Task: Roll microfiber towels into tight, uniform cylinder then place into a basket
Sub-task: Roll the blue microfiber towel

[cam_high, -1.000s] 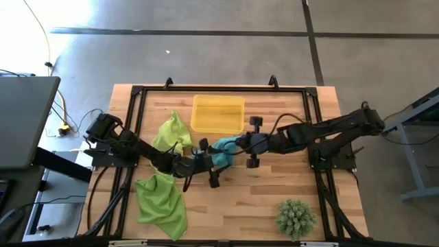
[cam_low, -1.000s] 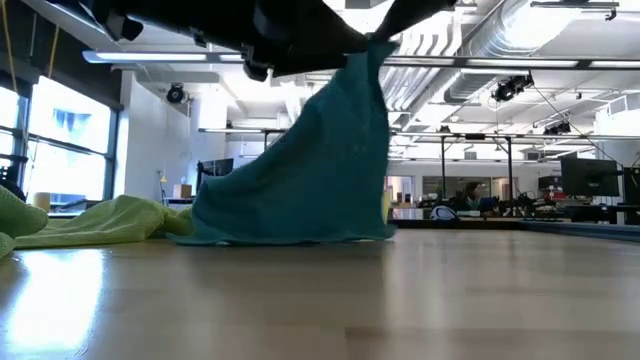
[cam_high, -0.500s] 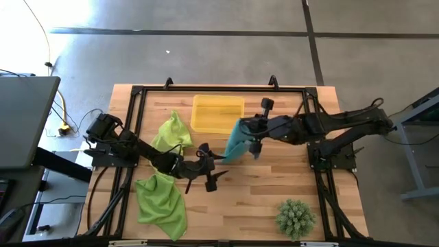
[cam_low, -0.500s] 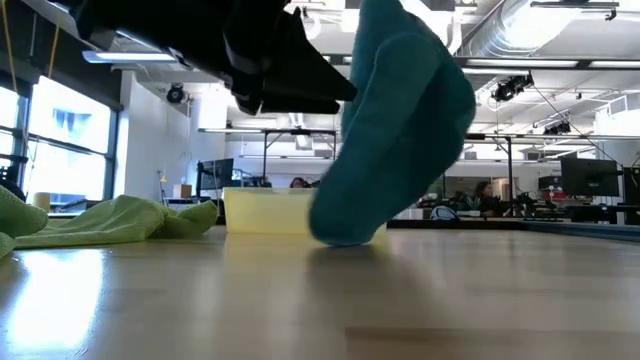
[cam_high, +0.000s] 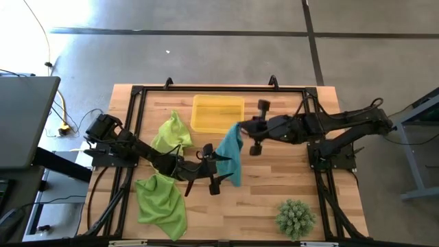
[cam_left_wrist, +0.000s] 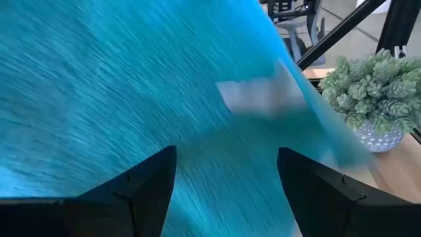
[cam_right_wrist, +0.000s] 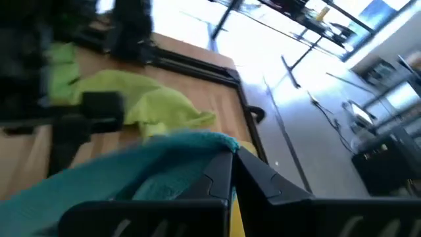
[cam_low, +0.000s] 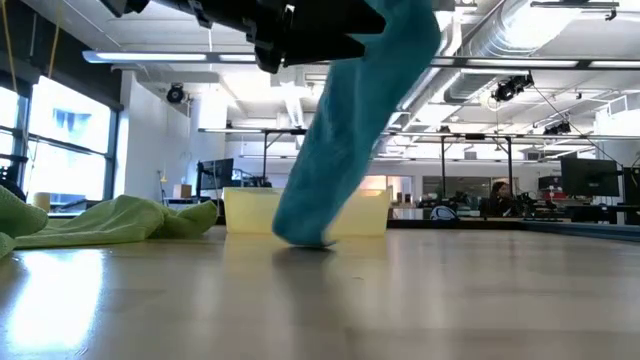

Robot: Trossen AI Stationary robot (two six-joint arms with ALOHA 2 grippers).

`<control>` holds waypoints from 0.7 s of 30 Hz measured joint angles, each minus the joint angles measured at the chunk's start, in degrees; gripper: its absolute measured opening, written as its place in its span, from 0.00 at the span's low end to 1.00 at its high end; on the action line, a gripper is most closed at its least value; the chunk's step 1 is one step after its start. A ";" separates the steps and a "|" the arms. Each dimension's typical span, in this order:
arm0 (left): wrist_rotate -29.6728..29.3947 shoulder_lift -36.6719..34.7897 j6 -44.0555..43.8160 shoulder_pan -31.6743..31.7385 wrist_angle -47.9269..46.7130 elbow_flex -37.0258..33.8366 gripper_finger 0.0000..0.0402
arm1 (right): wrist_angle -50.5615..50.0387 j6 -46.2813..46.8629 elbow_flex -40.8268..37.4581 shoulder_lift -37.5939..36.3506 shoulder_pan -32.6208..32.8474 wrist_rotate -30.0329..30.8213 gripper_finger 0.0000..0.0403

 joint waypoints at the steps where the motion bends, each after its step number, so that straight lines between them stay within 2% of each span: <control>1: -0.02 0.00 0.31 -0.09 -0.02 0.05 0.63 | -0.13 -0.32 -0.04 0.06 0.05 -0.49 0.00; 13: -0.04 0.00 -1.67 -0.37 0.29 0.05 0.63 | 1.44 10.21 -0.04 0.01 -0.01 -1.40 0.00; 21: -0.06 0.00 -7.04 0.06 0.27 0.05 0.63 | 4.22 10.77 -0.04 0.01 -0.01 -1.38 0.00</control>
